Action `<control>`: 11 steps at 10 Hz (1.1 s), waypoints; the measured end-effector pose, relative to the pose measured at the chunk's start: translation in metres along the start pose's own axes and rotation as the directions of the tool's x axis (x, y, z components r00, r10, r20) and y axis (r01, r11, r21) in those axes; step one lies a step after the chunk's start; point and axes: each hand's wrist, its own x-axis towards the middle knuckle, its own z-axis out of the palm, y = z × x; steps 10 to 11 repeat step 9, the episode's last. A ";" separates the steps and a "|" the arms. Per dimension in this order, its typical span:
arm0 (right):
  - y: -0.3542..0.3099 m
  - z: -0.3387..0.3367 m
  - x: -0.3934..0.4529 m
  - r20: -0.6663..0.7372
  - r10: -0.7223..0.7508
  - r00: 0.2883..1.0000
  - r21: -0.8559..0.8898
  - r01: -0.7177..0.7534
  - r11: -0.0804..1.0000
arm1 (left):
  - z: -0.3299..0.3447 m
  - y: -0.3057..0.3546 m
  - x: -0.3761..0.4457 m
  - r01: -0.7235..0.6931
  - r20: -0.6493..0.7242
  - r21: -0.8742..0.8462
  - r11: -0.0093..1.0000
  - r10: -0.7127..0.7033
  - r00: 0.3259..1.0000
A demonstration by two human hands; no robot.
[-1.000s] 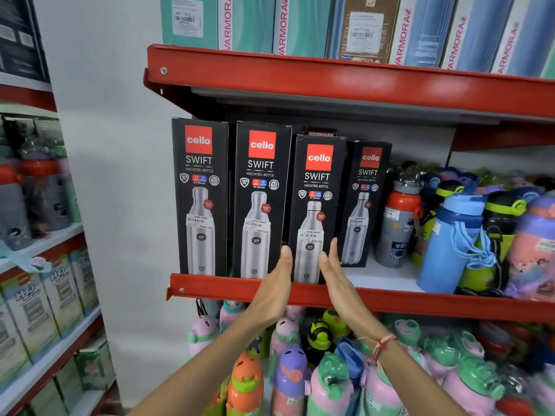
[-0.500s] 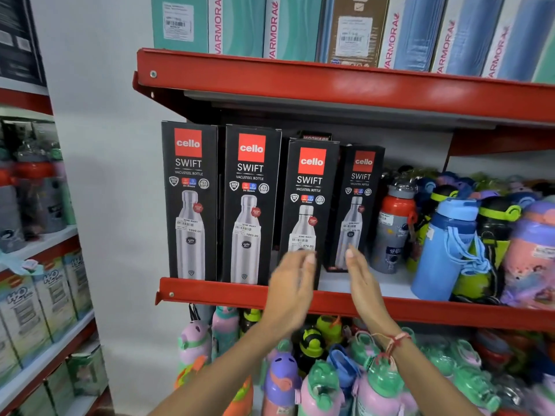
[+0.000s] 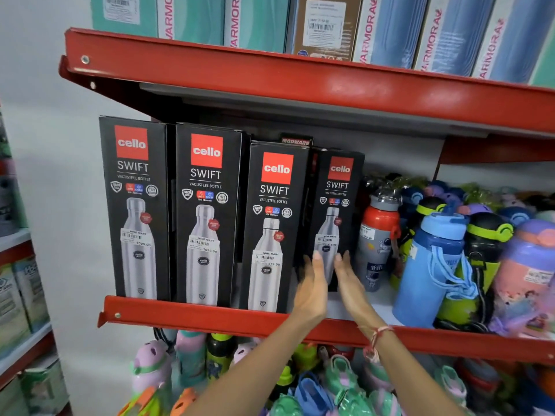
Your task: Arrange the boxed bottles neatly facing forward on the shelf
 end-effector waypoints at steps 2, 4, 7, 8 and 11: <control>0.002 -0.004 -0.047 0.002 -0.097 0.995 -0.169 0.096 0.981 | -0.014 -0.009 -0.024 -0.026 -0.003 -0.017 1.000 0.026 1.000; 0.001 -0.008 -0.082 -0.040 -0.088 0.995 -0.143 0.082 0.986 | -0.025 -0.009 -0.061 0.000 0.024 -0.007 1.000 0.000 1.000; -0.011 -0.011 -0.113 -0.040 -0.069 0.997 -0.122 0.063 0.990 | -0.037 -0.006 -0.094 0.012 0.044 0.059 0.998 -0.015 0.999; -0.035 -0.012 -0.126 -0.080 -0.148 0.986 -0.191 0.131 0.973 | -0.041 0.002 -0.100 -0.073 0.079 0.072 0.995 0.067 0.995; -0.082 -0.018 -0.135 -0.225 -0.512 0.829 -0.421 0.391 0.818 | -0.058 0.026 -0.108 -0.368 -0.022 0.093 0.925 0.372 0.928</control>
